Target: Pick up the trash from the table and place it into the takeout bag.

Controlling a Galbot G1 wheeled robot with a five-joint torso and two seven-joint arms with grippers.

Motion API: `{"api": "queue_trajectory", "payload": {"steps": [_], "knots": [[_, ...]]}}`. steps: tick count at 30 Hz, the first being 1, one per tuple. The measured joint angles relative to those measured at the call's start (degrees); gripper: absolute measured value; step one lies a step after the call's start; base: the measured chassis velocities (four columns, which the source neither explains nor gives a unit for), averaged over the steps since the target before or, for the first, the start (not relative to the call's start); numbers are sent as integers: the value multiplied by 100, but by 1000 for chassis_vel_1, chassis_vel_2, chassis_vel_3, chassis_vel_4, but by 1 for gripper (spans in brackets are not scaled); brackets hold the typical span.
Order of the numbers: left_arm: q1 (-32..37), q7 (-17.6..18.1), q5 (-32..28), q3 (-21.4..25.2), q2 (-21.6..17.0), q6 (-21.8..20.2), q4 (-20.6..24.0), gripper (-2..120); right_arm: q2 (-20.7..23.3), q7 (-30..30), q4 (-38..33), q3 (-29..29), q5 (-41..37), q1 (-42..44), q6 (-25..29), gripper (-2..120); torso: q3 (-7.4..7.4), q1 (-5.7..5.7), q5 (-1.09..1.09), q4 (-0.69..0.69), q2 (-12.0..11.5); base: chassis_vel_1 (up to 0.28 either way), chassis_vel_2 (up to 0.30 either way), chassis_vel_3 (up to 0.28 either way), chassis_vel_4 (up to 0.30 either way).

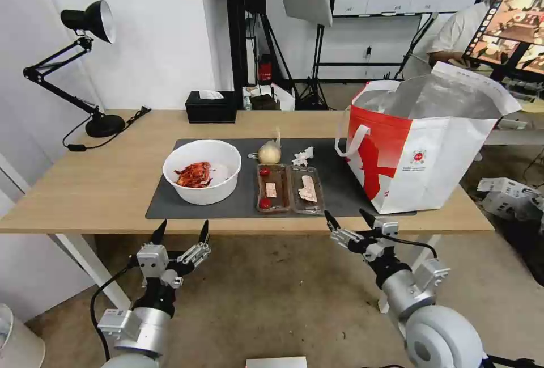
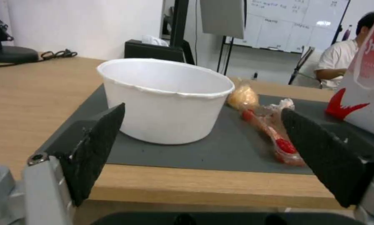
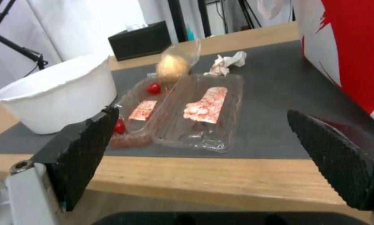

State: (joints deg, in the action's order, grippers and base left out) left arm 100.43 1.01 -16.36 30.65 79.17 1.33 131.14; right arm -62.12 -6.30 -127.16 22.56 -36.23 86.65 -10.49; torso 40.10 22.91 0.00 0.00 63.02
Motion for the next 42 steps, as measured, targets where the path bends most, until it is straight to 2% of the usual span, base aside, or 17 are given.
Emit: {"api": "queue_trajectory", "payload": {"steps": [6,9,11,12,16,17,20,24,33,42], "knots": [[3,-35,-2,-2,30,-21,0,100,-2,-23,15,-72,-61,-31,-52,100,0,0,0,0,0,0,0,0,0],[-1,-39,-6,-3,32,-27,-1,100,-38,-155,-8,-239,-463,-105,-83,100,0,0,0,-1,0,0,0,0,0],[-15,-40,-13,3,25,-34,-14,100,-108,-673,-143,-525,-1783,-407,-134,100,0,0,0,-1,0,0,0,0,0],[-15,-40,-13,3,25,-34,-14,100,-108,-673,-143,-525,-1783,-407,-134,100,0,0,0,-1,0,0,0,0,0],[-16,-40,-23,26,-4,-51,-32,100,-275,-2215,-167,-836,-4348,-1236,-135,100,1,0,0,1,0,0,0,0,0],[-16,-40,-23,26,-4,-51,-32,100,-275,-2215,-167,-836,-4348,-1236,-135,100,1,0,0,1,0,0,0,0,0],[-10,-40,-23,45,-6,-56,-47,100,-271,-2775,24,-979,-5186,-1585,18,100,1,1,0,1,0,0,0,0,0],[-4,-32,-24,70,8,-56,-72,100,-343,-2968,150,-1071,-5439,-1765,59,100,1,1,0,0,0,0,0,0,0],[-13,-20,-24,80,-5,-62,-105,100,-675,-3293,527,-1315,-5348,-2257,167,100,1,1,0,0,0,0,0,0,0],[-26,-17,-25,98,-29,-64,-170,100,-860,-3600,720,-1432,-5286,-2369,188,100,1,1,0,0,0,0,0,0,0]]}}
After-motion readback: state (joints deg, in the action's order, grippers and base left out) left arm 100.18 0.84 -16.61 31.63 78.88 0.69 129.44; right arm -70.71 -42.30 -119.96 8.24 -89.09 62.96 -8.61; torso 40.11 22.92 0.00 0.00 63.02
